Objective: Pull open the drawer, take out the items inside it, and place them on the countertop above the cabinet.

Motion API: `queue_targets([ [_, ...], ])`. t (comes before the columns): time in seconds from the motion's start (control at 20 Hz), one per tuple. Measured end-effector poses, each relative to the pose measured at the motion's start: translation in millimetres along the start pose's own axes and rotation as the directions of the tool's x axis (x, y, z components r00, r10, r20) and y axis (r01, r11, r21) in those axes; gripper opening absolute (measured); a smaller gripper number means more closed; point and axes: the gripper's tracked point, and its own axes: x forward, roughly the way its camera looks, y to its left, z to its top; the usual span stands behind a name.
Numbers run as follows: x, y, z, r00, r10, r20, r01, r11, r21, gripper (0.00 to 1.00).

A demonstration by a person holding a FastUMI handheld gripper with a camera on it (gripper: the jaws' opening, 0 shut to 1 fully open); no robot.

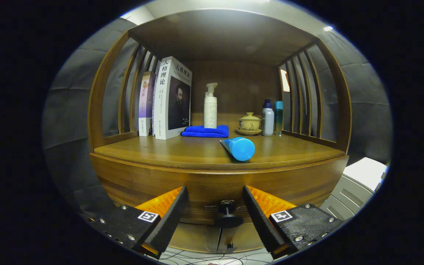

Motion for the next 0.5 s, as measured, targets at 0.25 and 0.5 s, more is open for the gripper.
queue_targets([
  [0.25,-16.2,3.9,21.9,1.0,0.004,0.021,-0.004,1.0,-0.027,0.95],
  [0.5,-48.1,-2.7,58.9,0.997,-0.026,0.077,0.03,0.998,-0.058,0.95],
])
